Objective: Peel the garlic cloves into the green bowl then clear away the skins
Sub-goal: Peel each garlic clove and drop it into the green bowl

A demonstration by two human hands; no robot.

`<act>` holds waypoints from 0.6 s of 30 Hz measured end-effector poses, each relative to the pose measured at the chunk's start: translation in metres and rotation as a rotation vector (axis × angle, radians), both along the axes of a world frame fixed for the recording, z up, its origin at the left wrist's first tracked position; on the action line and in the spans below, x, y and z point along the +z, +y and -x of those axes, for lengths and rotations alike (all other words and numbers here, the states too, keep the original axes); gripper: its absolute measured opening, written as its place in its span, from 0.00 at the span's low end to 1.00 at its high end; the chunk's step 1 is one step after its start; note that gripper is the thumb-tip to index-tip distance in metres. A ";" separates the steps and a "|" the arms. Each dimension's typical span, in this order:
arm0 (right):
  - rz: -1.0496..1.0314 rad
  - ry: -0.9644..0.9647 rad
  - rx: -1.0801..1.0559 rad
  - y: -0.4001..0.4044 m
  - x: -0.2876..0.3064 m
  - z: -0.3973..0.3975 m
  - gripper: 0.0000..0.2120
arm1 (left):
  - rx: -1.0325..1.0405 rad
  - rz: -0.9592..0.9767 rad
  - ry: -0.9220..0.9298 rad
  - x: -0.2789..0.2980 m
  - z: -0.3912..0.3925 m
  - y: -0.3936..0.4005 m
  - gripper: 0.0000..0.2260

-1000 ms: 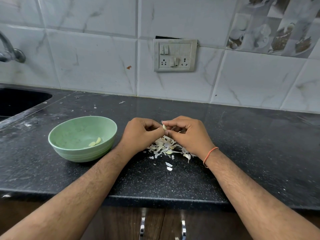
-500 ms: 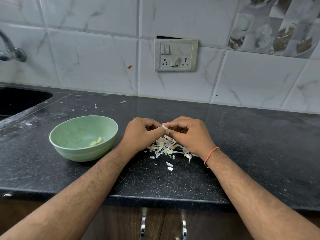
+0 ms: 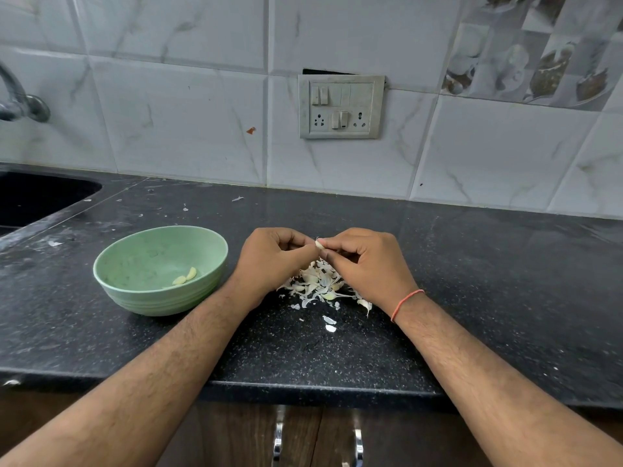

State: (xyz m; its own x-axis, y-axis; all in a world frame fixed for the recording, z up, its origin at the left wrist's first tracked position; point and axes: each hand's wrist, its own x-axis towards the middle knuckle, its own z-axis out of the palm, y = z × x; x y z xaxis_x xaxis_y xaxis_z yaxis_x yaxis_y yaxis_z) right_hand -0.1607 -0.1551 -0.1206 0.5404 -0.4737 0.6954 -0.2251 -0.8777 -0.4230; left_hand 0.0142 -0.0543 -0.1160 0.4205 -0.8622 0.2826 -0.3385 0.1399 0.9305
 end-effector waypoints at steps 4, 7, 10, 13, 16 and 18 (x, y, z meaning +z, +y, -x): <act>0.073 -0.018 -0.024 0.003 -0.001 -0.002 0.10 | -0.026 0.001 0.076 0.000 0.000 0.000 0.03; 0.119 -0.016 -0.035 0.004 -0.001 -0.004 0.09 | -0.037 0.004 0.097 0.000 0.000 0.000 0.04; 0.127 -0.009 -0.032 0.005 -0.001 -0.004 0.09 | -0.040 -0.005 0.118 -0.001 0.000 -0.002 0.03; 0.127 -0.006 -0.034 0.005 -0.001 -0.004 0.08 | -0.031 -0.022 0.127 -0.002 0.000 -0.003 0.03; 0.105 -0.014 -0.022 0.006 -0.002 -0.005 0.08 | -0.031 -0.019 0.142 -0.003 -0.002 -0.004 0.03; 0.087 -0.018 -0.017 0.006 -0.002 -0.006 0.07 | -0.036 -0.011 0.148 -0.004 -0.003 -0.005 0.04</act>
